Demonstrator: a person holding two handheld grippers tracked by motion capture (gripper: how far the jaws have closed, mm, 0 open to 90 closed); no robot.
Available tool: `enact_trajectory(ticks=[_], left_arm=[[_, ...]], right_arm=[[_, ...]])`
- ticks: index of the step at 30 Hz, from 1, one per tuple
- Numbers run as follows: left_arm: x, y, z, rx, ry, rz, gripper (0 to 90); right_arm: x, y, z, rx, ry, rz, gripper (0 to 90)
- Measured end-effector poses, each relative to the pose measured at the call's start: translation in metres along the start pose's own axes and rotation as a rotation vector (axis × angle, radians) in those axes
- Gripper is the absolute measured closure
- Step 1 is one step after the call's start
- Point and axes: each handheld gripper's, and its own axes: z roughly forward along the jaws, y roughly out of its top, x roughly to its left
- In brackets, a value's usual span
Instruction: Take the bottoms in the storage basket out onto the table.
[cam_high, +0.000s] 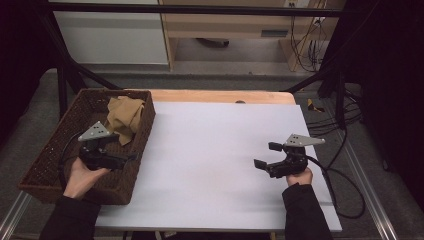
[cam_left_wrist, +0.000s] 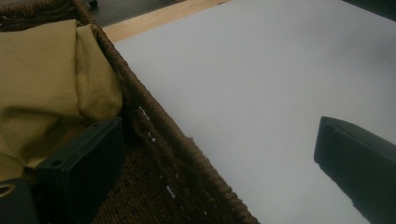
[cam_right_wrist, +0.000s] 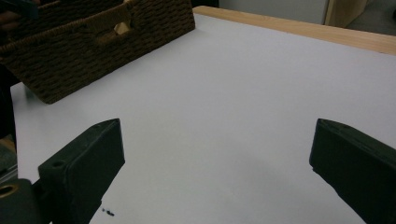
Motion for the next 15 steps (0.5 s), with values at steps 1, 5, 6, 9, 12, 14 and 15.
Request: enact_trajectory(ticks=[1,5,6,9,12,14,15], left_arm=[[0.0006,-0.0001,-0.0003,0.003,0.001,0.002,1.6],[0.0034,-0.0002,-0.0021,0.006,0.010,-0.001,1.6],[0.0041,-0.0003,-0.0024,0.006,0.010,-0.004,1.6],[0.0067,0.0000,-0.0038,0.012,0.018,-0.004,1.6],[0.0085,0.0012,-0.0056,0.019,0.040,-0.004,1.6],[0.0098,0.0022,-0.0064,0.023,0.036,-0.006,1.6],[0.0104,0.0026,-0.0070,0.023,0.037,-0.007,1.6]], right_arm=[[0.0000,0.0000,0.0001,0.000,-0.001,0.000,3.8],[-0.0002,-0.0003,0.0011,0.005,-0.001,-0.002,3.8],[-0.0002,-0.0003,0.0011,0.006,-0.001,-0.003,3.8],[-0.0002,-0.0002,0.0013,0.006,-0.001,-0.002,3.8],[-0.0003,-0.0003,0.0016,0.006,-0.001,-0.003,3.8],[0.0000,-0.0005,0.0022,0.007,-0.001,0.000,3.7],[0.0002,-0.0007,0.0026,0.008,-0.001,0.000,3.8]])
